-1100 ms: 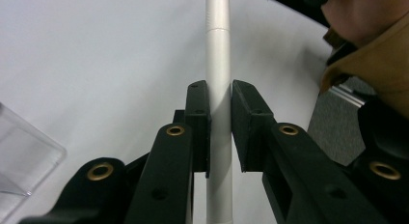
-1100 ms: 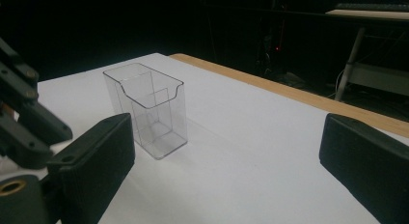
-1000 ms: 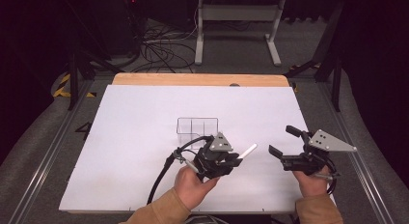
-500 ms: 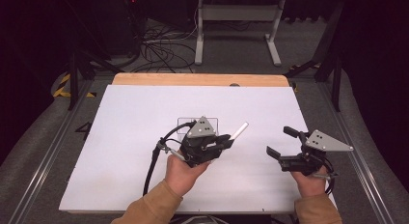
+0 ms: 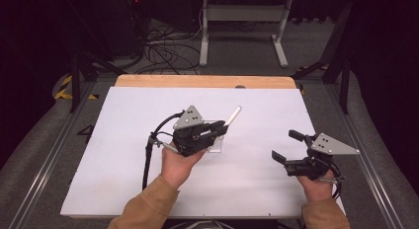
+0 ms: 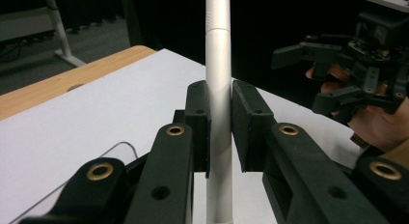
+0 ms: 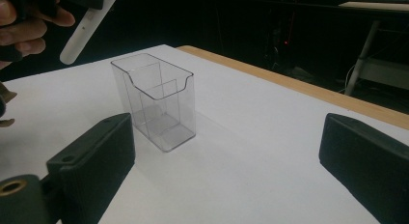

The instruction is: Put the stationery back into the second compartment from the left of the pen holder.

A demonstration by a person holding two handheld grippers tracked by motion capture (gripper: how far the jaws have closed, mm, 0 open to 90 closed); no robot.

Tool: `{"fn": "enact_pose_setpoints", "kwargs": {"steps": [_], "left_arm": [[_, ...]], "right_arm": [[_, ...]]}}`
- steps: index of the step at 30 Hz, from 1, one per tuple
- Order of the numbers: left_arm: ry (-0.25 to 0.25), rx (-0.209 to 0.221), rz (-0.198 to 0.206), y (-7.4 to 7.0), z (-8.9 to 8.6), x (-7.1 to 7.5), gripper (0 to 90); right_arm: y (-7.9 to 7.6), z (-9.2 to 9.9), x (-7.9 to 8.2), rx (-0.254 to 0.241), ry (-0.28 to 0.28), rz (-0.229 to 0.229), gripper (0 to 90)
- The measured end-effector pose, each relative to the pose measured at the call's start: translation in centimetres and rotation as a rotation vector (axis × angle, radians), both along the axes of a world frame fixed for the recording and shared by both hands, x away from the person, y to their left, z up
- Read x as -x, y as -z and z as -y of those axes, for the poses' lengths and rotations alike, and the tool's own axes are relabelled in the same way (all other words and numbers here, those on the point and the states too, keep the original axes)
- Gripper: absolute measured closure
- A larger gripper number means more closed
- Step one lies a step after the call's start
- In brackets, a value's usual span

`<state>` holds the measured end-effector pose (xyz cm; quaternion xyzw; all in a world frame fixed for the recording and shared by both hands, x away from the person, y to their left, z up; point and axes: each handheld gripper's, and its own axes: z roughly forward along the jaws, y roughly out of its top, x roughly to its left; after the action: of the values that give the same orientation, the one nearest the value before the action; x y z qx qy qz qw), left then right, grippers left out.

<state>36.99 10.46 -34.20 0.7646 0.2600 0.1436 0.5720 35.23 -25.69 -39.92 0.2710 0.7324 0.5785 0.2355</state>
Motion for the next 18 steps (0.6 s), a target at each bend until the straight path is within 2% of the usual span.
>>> {"fn": "enact_pose_setpoints", "kwargs": {"steps": [2, 5, 6, 9, 13, 15, 18], "left_arm": [[-0.001, -0.004, 0.021, 0.0, -0.4, -0.2, 78.6], [0.009, 0.003, 0.073, 0.1, -1.0, -0.5, 78.6], [0.011, 0.014, 0.076, 0.2, -1.2, -0.6, 78.5], [0.012, 0.04, 0.05, 0.4, -1.7, -1.2, 78.5], [-0.01, 0.043, 0.062, 0.7, -2.2, -1.8, 78.6], [-0.012, 0.05, 0.082, 0.9, -2.6, -2.2, 78.5], [-0.018, 0.062, 0.082, 1.3, -2.8, -2.8, 78.5]], "right_arm": [[0.0, 0.0, 0.0, -0.001, -0.002, -0.004, 5.9], [0.1, -0.1, 0.0, 0.003, -0.006, -0.006, 6.0], [0.1, -0.1, 0.0, 0.003, -0.009, -0.004, 6.0], [0.1, -0.2, 0.0, 0.003, -0.012, -0.007, 6.0], [0.1, -0.2, 0.0, 0.002, -0.014, -0.008, 6.0], [0.1, -0.2, 0.1, 0.005, -0.014, -0.009, 6.2], [0.2, -0.1, 0.0, 0.005, -0.012, -0.013, 6.2]]}}
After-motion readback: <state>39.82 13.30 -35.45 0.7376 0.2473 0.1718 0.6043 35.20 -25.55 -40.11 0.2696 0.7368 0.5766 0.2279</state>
